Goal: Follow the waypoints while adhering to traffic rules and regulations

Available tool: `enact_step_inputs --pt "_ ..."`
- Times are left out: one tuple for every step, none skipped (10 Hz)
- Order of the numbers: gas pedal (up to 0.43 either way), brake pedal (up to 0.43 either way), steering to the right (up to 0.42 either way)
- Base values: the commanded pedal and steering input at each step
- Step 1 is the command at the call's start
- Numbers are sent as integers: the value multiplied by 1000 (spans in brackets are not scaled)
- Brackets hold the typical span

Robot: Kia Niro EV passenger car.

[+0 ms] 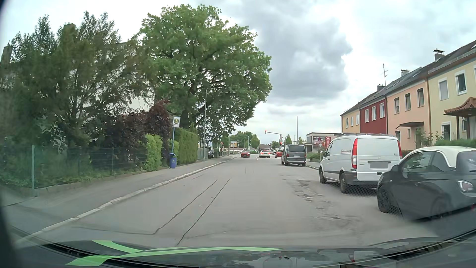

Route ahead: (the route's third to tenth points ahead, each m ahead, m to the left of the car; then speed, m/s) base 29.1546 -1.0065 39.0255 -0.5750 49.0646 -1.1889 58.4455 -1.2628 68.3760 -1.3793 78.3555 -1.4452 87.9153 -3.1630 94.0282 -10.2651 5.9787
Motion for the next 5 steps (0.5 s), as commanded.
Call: enact_step_inputs --pt "59 0 9" --pt "59 0 5" --pt "59 0 1" --pt "59 0 2" --pt "59 0 4"
